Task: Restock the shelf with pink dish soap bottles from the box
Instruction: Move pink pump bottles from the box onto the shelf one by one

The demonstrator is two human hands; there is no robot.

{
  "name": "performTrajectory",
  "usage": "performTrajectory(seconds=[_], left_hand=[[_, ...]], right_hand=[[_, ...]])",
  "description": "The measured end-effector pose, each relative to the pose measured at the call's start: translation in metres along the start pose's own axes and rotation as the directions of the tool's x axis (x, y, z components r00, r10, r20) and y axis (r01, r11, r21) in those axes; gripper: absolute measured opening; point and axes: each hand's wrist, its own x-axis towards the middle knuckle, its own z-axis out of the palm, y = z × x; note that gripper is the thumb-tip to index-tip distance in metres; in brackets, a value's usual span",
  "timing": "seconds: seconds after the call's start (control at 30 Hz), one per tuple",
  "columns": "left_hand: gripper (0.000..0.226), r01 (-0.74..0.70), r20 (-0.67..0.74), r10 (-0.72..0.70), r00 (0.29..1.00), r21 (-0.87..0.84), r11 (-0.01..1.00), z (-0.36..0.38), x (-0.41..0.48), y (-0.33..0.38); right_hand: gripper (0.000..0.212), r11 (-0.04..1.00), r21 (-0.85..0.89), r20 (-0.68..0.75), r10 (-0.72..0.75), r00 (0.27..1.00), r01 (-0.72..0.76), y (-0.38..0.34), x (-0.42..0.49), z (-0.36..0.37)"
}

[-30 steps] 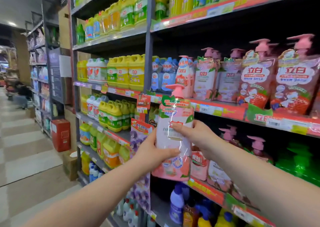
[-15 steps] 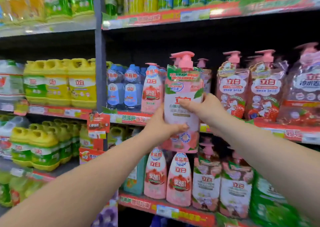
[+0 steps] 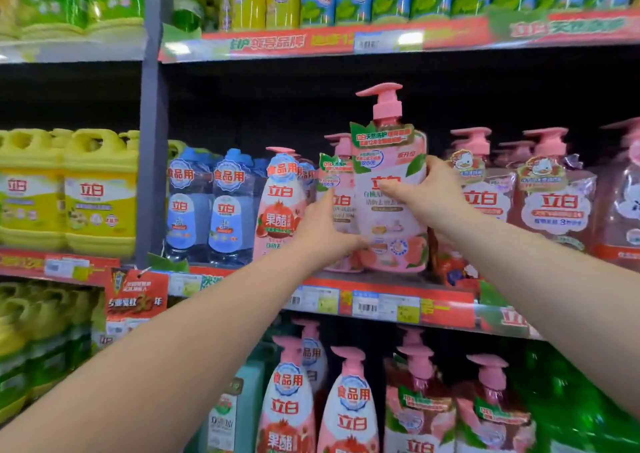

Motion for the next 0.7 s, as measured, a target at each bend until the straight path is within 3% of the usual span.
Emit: performTrajectory(seconds=[0.17, 0.3, 0.47, 0.57, 0.7], left_hand=[[0.109, -0.003, -0.036, 0.008, 0.999, 0.136, 0.991, 0.005, 0.024, -0.025], [0.112, -0.015, -0.017, 0.018, 1.000, 0.181, 0.983, 0.017, 0.038, -0.037], [0.114, 0.001, -0.044, 0.009, 0.999, 0.235, 0.972, 0.032, 0.048, -0.045], [0.108, -0.008, -0.065, 0.029, 0.997, 0.299, 0.954, 0.038, 0.046, -0.049], [0.100, -0.029, -0.008, 0.035, 0.999, 0.395, 0.918, 0.039, 0.044, -0.053]], right_hand=[[0.062, 0.994, -0.107, -0.026, -0.005, 1.000, 0.003, 0.026, 0.015, 0.015], [0.057, 0.998, -0.057, -0.065, 0.029, 0.997, -0.033, 0.048, 0.018, 0.021], [0.097, 0.995, 0.035, -0.061, 0.097, 0.993, -0.095, 0.066, 0.020, 0.022], [0.098, 0.990, -0.069, -0.025, 0.118, 0.993, -0.120, 0.067, 0.026, 0.024], [0.126, 0.968, -0.207, 0.034, 0.154, 0.988, -0.144, 0.062, 0.023, 0.026]])
